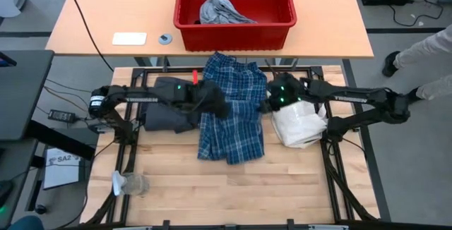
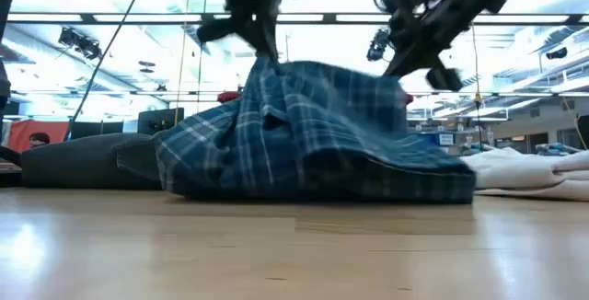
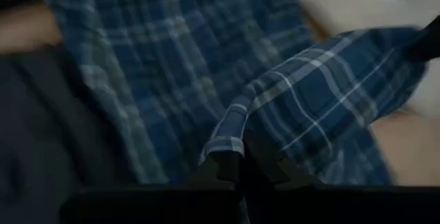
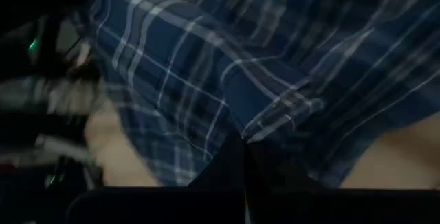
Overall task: Fold Laundry from Bin
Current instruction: Fold the plaid pants
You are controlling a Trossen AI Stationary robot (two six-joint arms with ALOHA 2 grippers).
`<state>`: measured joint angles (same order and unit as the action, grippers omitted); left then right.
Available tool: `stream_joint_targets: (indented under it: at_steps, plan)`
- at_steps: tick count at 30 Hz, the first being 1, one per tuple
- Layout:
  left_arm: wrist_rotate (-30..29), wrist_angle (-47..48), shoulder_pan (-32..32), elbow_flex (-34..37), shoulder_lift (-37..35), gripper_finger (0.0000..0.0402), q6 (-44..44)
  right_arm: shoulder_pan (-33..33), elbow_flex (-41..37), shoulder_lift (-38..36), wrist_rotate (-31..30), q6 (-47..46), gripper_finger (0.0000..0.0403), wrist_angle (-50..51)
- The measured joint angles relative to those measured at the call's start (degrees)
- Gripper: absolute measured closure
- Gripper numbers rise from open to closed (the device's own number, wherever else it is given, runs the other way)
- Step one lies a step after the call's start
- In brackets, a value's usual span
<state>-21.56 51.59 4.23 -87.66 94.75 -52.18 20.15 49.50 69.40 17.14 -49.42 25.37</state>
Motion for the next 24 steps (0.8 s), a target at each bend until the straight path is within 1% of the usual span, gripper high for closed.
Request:
stream_joint_targets:
  at_steps: [4,7,10,12,15,18,20,22,24]
  plan:
    - [1.72,-2.96,6.93,2.1,1.66,0.0392,6.02,5.99,0.0,4.35,0.8,2.68,0.0403,-3.37]
    - [1.85,-6.0,11.18,2.25,2.88,0.0378,10.55,9.21,0.0,7.5,0.41,3.94,0.0399,-4.94]
    - [1.86,-8.58,14.2,2.29,4.69,0.0356,15.04,11.34,0.0,9.9,-0.34,5.36,0.0383,-6.86]
    - [1.9,-9.56,15.76,2.38,5.97,0.0341,17.37,12.05,0.0,10.84,-0.63,5.02,0.0364,-7.62]
    - [2.12,-9.48,17.23,2.38,7.45,0.032,20.08,12.39,-0.02,10.79,-1.61,3.94,0.033,-7.33]
    - [4.76,-8.42,17.62,2.39,8.16,0.0305,23.18,12.36,-0.02,9.41,-2.4,2.89,0.0293,-6.47]
    - [5.23,-8.19,17.22,2.4,8.05,0.03,23.45,12.02,-0.02,7.56,-2.78,2.62,0.0272,-5.96]
    - [5.32,-8.4,16.84,2.38,7.88,0.0299,23.96,10.19,-0.02,5.48,-2.78,6.25,0.0257,-6.16]
    - [5.42,-8.65,16.61,2.38,7.75,0.0299,26.35,6.62,0.0,3.37,-2.98,11.68,0.0249,-5.01]
